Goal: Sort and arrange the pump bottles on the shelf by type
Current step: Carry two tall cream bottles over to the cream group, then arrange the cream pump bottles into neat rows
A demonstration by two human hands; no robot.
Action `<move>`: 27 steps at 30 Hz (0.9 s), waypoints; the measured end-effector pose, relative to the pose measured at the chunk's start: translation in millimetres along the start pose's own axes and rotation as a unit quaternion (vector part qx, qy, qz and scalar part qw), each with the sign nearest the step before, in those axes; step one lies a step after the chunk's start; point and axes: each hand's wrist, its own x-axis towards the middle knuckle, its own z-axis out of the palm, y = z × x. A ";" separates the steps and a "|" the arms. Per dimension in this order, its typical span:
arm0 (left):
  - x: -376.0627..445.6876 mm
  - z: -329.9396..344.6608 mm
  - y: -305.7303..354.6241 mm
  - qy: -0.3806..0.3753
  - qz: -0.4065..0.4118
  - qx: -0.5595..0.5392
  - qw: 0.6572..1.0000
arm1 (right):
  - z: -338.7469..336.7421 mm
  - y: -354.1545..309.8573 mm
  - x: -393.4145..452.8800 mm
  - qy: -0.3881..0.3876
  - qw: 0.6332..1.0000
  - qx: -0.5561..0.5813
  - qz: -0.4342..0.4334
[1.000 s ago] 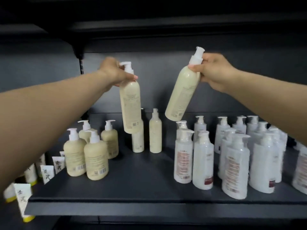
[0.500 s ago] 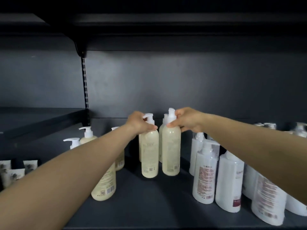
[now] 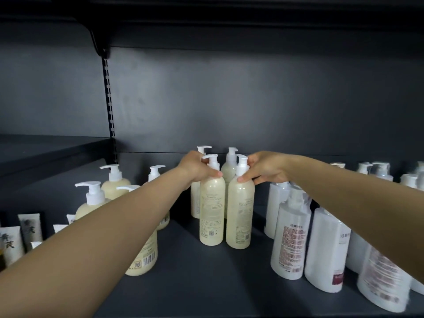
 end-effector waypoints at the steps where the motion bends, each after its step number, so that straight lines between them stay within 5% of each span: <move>1: 0.5 0.4 -0.3 0.000 0.003 0.001 1.000 | 0.0 0.4 0.9 0.002 1.000 0.000 0.002; 6: 1.1 -12.8 -1.4 -0.032 0.017 0.019 0.999 | 2.9 -2.1 -5.8 0.033 0.998 -0.051 0.007; 15: -15.8 -136.2 -20.5 0.025 0.068 0.107 0.992 | 17.9 -53.4 -51.8 0.224 0.954 -0.179 -0.084; 27: -29.4 -180.5 -80.7 0.044 0.091 0.094 0.990 | 110.8 -107.3 -52.3 0.170 0.963 -0.150 -0.143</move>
